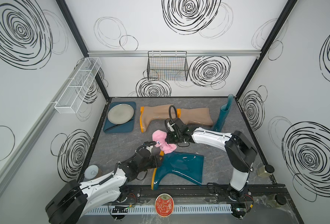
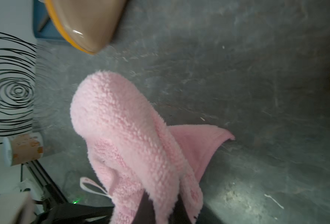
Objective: Wipe the rubber boots with a cloth
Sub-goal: Wipe the dirt off the rubber boot.
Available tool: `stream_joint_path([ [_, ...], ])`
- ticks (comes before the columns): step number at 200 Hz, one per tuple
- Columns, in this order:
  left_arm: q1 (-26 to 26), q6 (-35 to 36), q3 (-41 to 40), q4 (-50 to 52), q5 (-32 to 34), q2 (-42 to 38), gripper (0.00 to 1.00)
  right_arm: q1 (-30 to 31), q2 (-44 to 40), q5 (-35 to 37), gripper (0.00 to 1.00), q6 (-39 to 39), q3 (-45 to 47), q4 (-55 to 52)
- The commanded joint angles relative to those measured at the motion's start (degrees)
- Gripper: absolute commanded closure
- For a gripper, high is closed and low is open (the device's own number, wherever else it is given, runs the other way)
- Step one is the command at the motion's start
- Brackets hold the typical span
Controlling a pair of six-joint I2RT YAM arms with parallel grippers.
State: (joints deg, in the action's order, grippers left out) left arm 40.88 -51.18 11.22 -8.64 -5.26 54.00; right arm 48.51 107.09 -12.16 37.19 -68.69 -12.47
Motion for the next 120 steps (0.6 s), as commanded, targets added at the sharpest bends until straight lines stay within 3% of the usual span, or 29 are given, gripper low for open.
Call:
stream_joint_path([
  [1, 0.14, 0.26, -2.30, 4.88, 3.71, -0.55, 0.40, -0.41, -5.37, 1.81, 1.00, 1.88, 6.42, 2.65],
  [29, 0.18, -0.24, -2.62, 2.95, 3.53, 0.86, 0.40, -0.08, -14.70, 11.64, 1.00, 3.87, 15.33, -1.98],
  [49, 0.25, -0.27, -2.43, 1.73, 3.32, 2.40, 0.40, 0.17, -20.90, 26.72, 1.00, 11.64, 18.55, -18.30],
  [68, 0.33, -0.38, -2.22, 1.09, 3.06, 3.28, 0.40, 4.07, -25.99, 32.41, 1.00, 15.78, 20.86, -26.69],
  [94, 0.42, -0.67, -2.00, 1.07, 3.36, 3.31, 0.40, 14.92, -28.17, 30.71, 1.00, 14.06, 19.71, -23.22],
  [120, 0.60, -1.06, -1.91, 0.98, 4.07, 3.55, 0.39, 19.98, -22.37, 17.62, 1.00, 4.46, 16.57, -7.86],
])
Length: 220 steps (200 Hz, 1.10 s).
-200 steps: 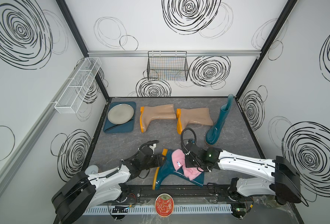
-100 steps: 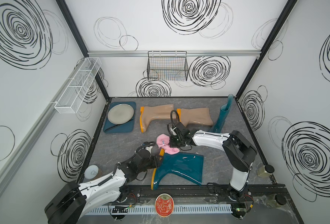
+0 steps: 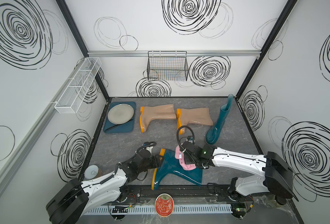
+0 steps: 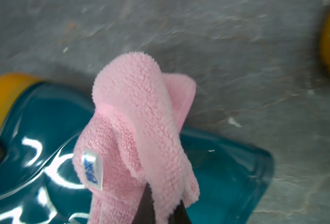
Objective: Wipe the rubber boots with a cloth
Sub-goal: Wipe the dirt off the rubber boot.
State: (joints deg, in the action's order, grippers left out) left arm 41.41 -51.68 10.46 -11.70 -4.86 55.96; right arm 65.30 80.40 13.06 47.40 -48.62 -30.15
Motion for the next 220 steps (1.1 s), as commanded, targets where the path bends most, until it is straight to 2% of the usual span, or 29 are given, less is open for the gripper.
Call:
stream_joint_path([
  [1, 0.08, -0.59, -1.14, 4.01, 3.65, 1.55, 0.39, 3.27, 4.72, -8.09, 1.00, -6.01, -3.72, 10.15],
  [12, 0.16, -0.86, -1.10, 3.81, 3.71, 1.65, 0.39, 3.76, 9.04, -10.14, 1.00, -7.14, -8.68, 8.42],
  [29, 0.38, -0.88, -0.88, 4.52, 3.94, 1.45, 0.39, 4.48, 13.09, -4.74, 1.00, -2.66, -14.03, -2.85],
  [52, 0.43, -0.61, -0.62, 5.59, 4.42, 0.77, 0.39, 3.51, 9.67, -5.46, 1.00, 5.95, -4.54, -6.63],
  [87, 0.42, -0.59, -0.61, 4.73, 3.96, 1.69, 0.39, 2.99, -2.94, -4.68, 1.00, 18.11, 9.96, -14.37],
  [112, 0.44, -0.20, -0.14, 4.11, 3.43, 3.08, 0.38, 4.17, -10.72, -3.39, 1.00, 23.27, 12.39, -22.09],
  [133, 0.39, 0.10, 0.52, 3.60, 3.28, 4.04, 0.38, 7.09, -10.01, -1.18, 1.00, 24.84, 9.97, -26.33],
  [150, 0.43, 0.09, 0.81, 3.12, 3.37, 4.52, 0.38, 8.18, -5.68, -3.26, 1.00, 21.65, 8.06, -19.62],
  [176, 0.60, -0.08, 0.70, 2.85, 3.32, 4.79, 0.38, 9.22, 3.25, -10.72, 1.00, 7.73, 0.73, -1.09],
  [202, 0.94, -0.35, 0.49, 2.61, 3.56, 5.19, 0.38, 8.86, 10.84, -9.77, 1.00, -4.30, -14.00, -0.92],
  [220, 1.26, -0.44, 0.63, 2.45, 3.79, 5.68, 0.37, 6.83, 12.68, -11.31, 1.00, -6.80, -16.50, 1.70],
])
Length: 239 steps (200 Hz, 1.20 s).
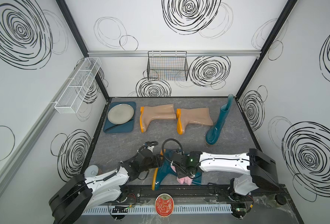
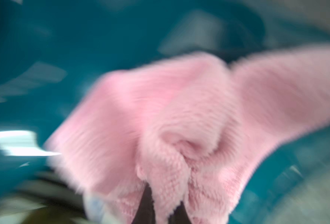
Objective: Wipe the rubber boots with a cloth
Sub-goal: Wipe the dirt off the rubber boot.
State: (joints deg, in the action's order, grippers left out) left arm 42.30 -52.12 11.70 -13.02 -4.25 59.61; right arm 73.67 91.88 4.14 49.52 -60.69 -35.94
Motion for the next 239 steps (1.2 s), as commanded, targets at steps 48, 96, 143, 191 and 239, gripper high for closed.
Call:
stream_joint_path([
  [48, 0.58, -0.11, -0.50, 3.42, 3.61, 1.83, 0.36, -11.51, -5.67, -2.25, 1.00, 3.19, 13.88, 4.48],
  [96, 0.50, 1.60, 1.89, 3.85, 3.00, 4.10, 0.35, -11.68, -15.83, 7.19, 1.00, 11.42, 21.77, -19.12],
  [143, 0.32, 3.86, 5.53, 7.23, 4.58, 3.68, 0.29, -7.51, -19.18, 12.11, 1.00, 15.42, 12.20, -35.37],
  [191, 4.39, 13.14, 17.06, 21.03, 17.01, -2.21, 0.15, -12.05, -38.12, 17.49, 1.00, 6.66, -3.51, -38.35],
  [239, 24.58, 35.84, 28.99, 22.63, 33.05, 1.08, 0.09, -18.82, -44.84, 20.24, 1.00, -2.55, -11.53, -36.04],
])
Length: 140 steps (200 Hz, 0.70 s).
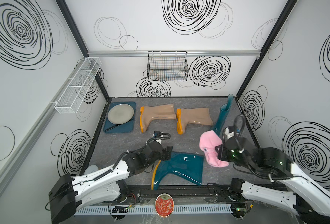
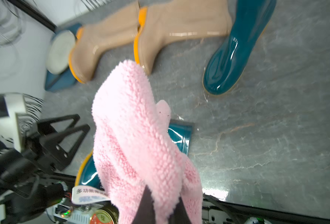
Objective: Wipe the rubber boots with a cloth
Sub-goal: Wipe the dirt off the rubber boot.
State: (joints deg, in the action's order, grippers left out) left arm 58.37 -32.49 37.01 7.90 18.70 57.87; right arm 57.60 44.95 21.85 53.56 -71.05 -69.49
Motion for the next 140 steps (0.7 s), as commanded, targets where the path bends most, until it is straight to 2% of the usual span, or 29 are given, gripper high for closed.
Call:
stream_joint_path([
  [1, 8.74, 16.75, 3.81, 1.70, 10.25, 3.07, 0.09, -2.84, 2.12, 2.52, 1.00, -6.74, -1.18, -2.53],
  [29, 18.77, 27.74, 5.91, -0.98, 11.64, 9.83, 0.08, -4.75, 2.14, 2.92, 1.00, -9.74, -1.03, 0.33],
  [50, 23.27, 33.91, 7.95, -3.80, 9.91, 16.09, 0.07, -6.79, 0.64, 2.93, 1.00, -12.18, -1.07, 3.07],
  [66, 25.19, 37.35, 11.64, -3.09, 7.72, 22.70, 0.08, -8.45, 0.03, 2.26, 1.00, -14.21, -1.18, 4.88],
  [89, 28.73, 43.16, 13.65, -4.09, 8.72, 29.68, 0.08, -10.42, 0.30, 1.71, 1.00, -15.95, -1.29, 5.38],
  [121, 30.16, 46.50, 14.49, -5.62, 8.26, 34.90, 0.07, -12.11, -1.40, 0.92, 1.00, -16.91, -1.05, 5.63],
  [140, 31.82, 49.48, 14.81, -5.60, 10.92, 37.59, 0.08, -12.51, -2.72, 1.34, 1.00, -17.24, -0.78, 5.46],
])
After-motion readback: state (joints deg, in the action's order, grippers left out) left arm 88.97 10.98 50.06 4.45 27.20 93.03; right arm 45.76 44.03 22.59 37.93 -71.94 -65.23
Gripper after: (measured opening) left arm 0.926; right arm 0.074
